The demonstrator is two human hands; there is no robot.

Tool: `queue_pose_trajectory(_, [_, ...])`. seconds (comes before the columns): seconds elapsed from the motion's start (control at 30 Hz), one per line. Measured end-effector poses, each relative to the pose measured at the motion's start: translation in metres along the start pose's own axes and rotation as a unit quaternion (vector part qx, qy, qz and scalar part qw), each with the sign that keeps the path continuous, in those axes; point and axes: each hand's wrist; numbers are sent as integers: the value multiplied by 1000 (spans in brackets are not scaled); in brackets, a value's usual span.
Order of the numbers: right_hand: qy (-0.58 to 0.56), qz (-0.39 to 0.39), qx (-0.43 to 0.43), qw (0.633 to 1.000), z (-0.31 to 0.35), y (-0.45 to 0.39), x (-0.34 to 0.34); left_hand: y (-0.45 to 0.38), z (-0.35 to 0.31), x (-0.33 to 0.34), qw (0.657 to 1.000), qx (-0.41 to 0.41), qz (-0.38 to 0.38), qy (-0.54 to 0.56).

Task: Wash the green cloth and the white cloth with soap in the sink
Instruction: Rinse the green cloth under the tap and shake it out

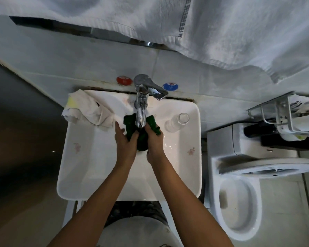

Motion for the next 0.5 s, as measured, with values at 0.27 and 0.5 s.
queue_pose_trajectory(0.27, [23, -36, 36, 998, -2, 6, 15, 4, 1, 14, 995, -42, -73, 46])
queue_pose_trajectory(0.5, [150, 141, -103, 973, 1, 5, -8, -15, -4, 0, 996, 60, -55, -36])
Point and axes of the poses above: each hand's wrist, its own y-axis away from the middle knuckle, its own x-axis out of the palm, z = x × y, and after that the axes turned 2 degrees about -z, right-handed
